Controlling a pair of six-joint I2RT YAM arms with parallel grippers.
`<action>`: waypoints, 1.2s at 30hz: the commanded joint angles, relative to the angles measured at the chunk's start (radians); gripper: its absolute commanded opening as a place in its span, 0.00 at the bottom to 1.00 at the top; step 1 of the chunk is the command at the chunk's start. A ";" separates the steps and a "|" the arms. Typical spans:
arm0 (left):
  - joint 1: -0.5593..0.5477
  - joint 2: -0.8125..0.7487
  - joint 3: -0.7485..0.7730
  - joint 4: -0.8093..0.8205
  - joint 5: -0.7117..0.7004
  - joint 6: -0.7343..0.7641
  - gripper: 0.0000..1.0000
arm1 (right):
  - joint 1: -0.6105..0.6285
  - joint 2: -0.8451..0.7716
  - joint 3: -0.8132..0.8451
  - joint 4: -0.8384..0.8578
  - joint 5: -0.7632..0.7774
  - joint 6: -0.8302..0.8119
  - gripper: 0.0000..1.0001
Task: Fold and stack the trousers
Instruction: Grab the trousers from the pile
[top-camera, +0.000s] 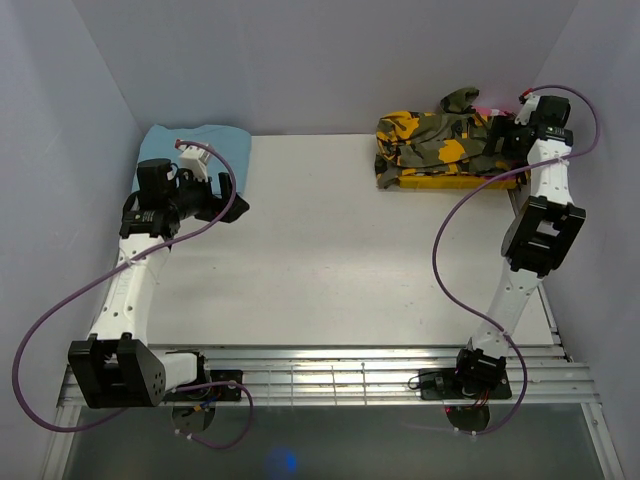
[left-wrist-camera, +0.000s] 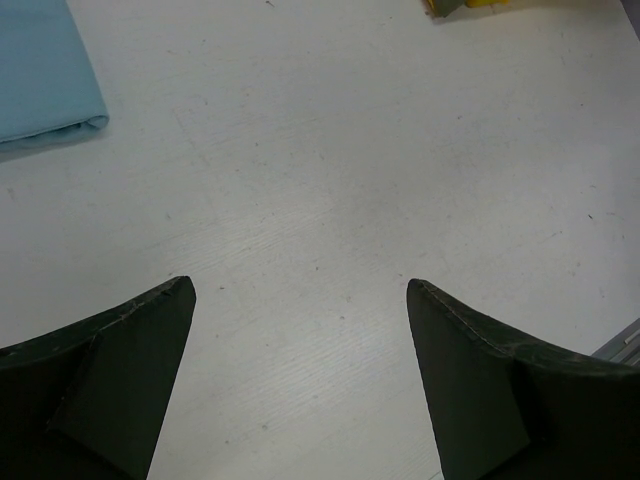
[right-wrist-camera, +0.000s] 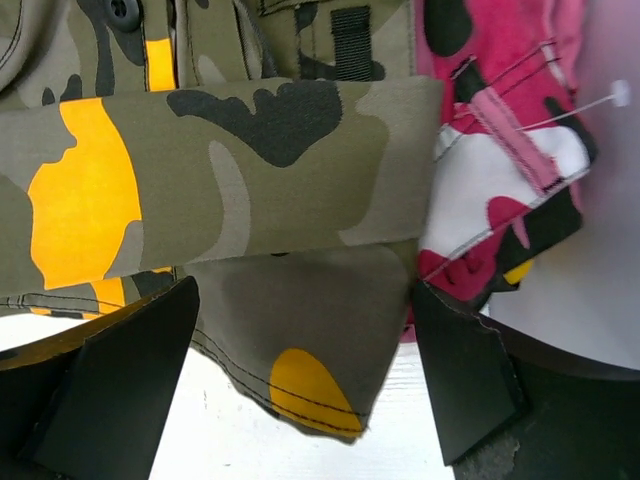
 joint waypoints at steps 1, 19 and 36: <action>0.003 -0.003 -0.006 0.024 0.031 -0.013 0.98 | 0.003 0.017 0.008 0.032 -0.041 0.018 0.93; 0.003 0.031 -0.007 0.034 0.040 -0.036 0.98 | 0.037 0.078 0.059 0.040 -0.198 0.058 0.86; 0.003 0.052 0.037 0.026 0.064 -0.054 0.98 | 0.074 -0.118 0.040 0.214 -0.399 0.159 0.08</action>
